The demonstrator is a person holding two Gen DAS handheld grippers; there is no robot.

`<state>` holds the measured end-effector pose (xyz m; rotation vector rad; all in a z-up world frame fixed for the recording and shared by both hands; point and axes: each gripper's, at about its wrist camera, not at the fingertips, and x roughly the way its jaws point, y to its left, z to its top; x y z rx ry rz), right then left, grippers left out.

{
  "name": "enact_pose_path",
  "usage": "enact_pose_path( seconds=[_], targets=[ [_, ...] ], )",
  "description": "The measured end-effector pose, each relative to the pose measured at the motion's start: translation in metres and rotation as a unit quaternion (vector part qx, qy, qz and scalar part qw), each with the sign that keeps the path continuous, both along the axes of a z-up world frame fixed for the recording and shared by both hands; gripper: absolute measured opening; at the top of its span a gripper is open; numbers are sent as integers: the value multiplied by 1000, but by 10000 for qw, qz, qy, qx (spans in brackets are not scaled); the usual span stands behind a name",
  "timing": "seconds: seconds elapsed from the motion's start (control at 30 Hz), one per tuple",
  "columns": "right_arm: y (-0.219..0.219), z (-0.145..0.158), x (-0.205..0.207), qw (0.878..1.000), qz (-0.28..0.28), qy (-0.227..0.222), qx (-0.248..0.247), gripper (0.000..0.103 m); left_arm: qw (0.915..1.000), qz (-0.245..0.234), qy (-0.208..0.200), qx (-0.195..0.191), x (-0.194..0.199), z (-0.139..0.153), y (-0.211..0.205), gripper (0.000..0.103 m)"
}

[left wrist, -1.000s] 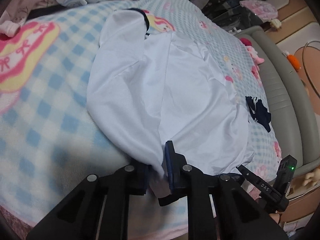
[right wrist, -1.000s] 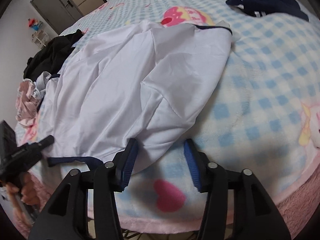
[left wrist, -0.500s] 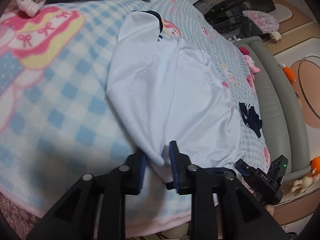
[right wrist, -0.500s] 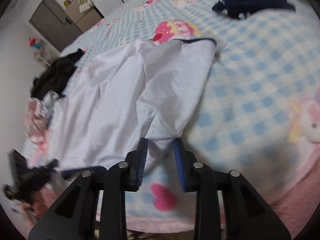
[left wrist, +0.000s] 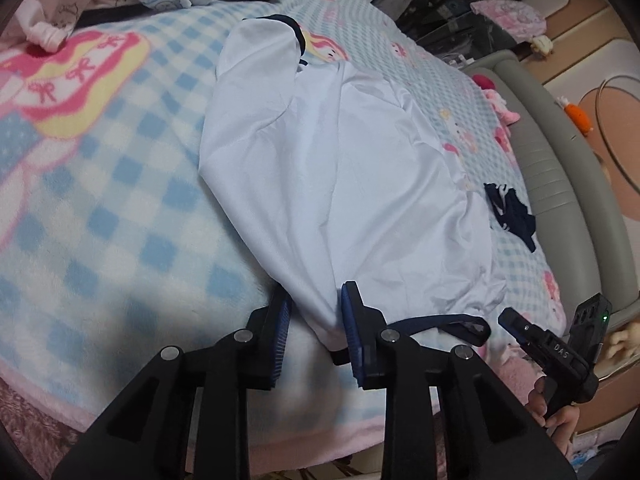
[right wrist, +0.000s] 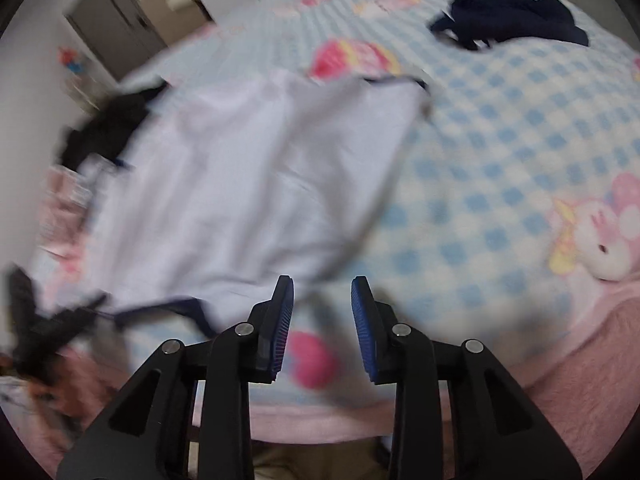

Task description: Fold clothes

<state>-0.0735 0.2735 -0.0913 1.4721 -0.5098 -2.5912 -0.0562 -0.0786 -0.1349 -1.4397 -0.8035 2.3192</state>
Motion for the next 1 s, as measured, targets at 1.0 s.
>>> enact_pose_path(
  seconds=[1.0],
  targets=[
    [-14, -38, -1, 9971, 503, -508, 256, 40, 9998, -4, 97, 194, 6, -11, 4, 38]
  ],
)
